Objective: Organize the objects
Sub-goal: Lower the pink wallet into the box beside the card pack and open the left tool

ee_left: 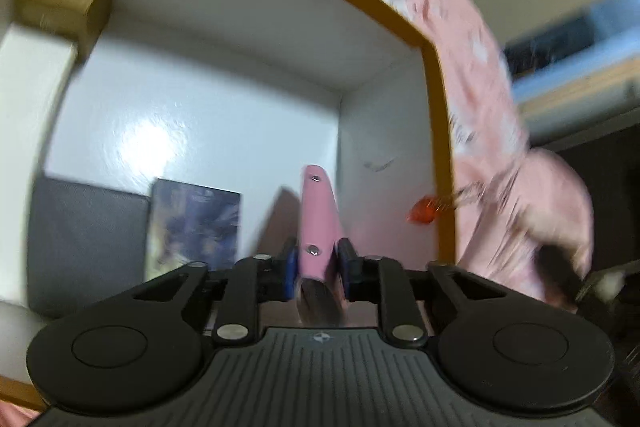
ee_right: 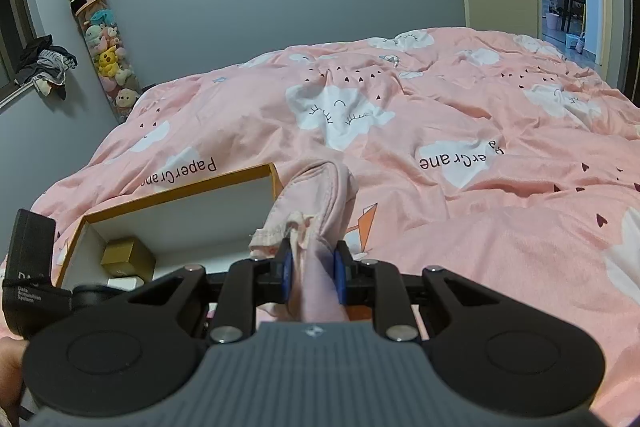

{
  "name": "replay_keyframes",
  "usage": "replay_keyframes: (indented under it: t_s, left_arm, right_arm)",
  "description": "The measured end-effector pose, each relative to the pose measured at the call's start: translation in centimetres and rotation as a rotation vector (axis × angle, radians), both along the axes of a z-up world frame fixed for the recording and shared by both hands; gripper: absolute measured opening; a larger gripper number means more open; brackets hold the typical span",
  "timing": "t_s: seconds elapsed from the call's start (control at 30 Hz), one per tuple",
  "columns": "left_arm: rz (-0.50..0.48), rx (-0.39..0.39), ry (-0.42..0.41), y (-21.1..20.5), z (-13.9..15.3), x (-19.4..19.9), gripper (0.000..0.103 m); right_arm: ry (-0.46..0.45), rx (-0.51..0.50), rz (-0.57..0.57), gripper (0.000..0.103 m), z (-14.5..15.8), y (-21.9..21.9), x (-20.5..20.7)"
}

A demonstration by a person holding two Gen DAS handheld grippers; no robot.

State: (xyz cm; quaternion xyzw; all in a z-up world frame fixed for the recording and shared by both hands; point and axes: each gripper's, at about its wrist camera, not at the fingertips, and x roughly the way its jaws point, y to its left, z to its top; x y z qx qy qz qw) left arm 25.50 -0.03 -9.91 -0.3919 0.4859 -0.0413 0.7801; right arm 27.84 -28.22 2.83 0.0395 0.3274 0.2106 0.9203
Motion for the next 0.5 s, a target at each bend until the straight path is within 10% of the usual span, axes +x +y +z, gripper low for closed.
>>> replay_keyframes:
  t_s: [0.2,0.5]
  left_arm:
    - [0.165,0.004,-0.05,0.0,-0.1,-0.9,0.02]
    - [-0.048,0.059,0.086,-1.5,-0.6,-0.1,0.034]
  right_arm:
    - [-0.002,-0.004,0.003,0.022,-0.1,0.1,-0.1]
    - [0.0,-0.007,0.001,0.022,-0.2,0.1,-0.1]
